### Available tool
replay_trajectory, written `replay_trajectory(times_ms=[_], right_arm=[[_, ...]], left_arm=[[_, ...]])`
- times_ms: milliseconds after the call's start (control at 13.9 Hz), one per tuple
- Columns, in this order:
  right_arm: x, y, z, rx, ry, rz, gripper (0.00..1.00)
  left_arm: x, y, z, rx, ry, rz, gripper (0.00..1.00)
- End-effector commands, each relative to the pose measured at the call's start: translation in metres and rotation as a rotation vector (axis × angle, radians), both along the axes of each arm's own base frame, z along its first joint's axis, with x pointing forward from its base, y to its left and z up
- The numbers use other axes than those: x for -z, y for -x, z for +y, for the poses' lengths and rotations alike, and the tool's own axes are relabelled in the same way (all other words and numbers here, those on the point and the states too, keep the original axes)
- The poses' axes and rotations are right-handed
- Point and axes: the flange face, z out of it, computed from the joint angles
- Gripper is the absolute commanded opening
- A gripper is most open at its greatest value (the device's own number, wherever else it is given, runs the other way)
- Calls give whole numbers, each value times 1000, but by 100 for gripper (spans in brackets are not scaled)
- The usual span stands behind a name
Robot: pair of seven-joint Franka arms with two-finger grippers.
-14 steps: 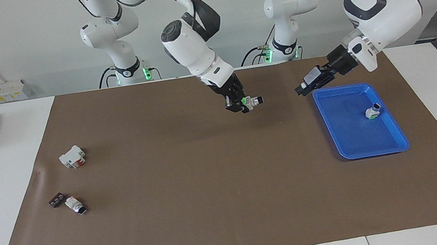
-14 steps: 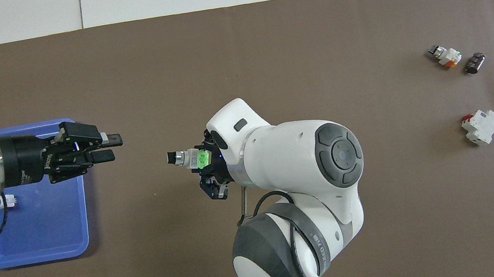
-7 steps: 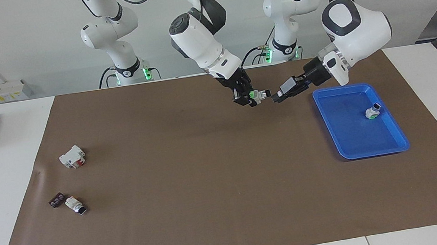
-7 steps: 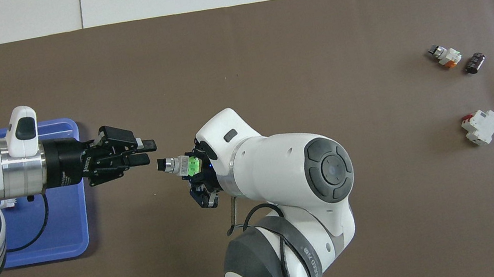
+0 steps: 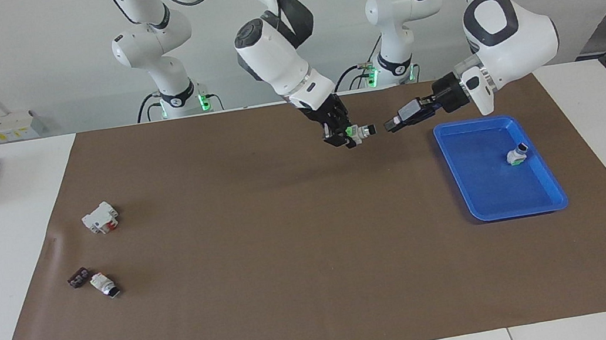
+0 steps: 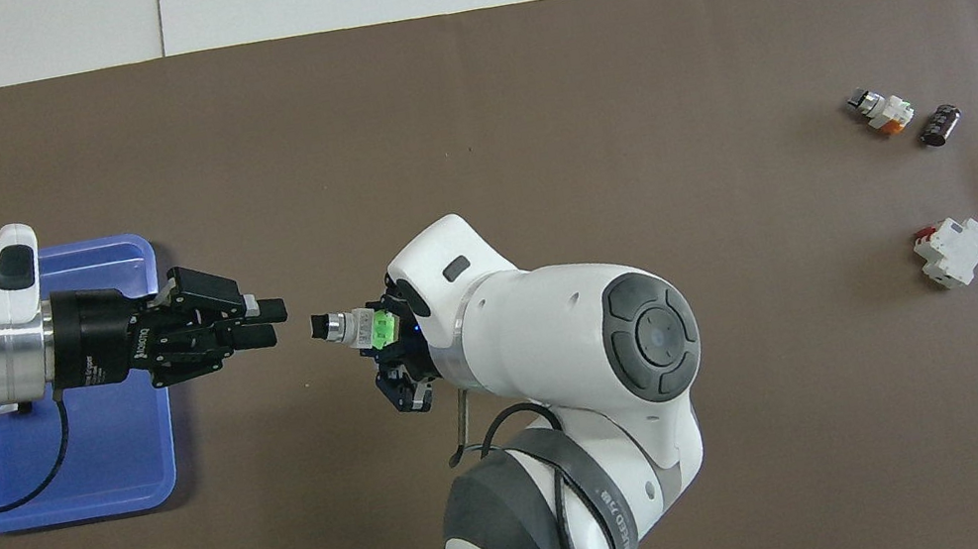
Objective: Turn and place switch with both arms
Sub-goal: 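Close the left gripper on the switch held by the right gripper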
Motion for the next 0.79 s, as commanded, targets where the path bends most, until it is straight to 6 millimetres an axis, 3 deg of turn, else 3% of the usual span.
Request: replay_trajectory(times_ms=[0, 717], right_arm=[[0, -4, 1, 19, -15, 2, 0], [-2, -6, 1, 33, -26, -16, 0]], left_arm=[[-4, 4, -5, 16, 17, -12, 36], [1, 12, -42, 52, -2, -31, 35]])
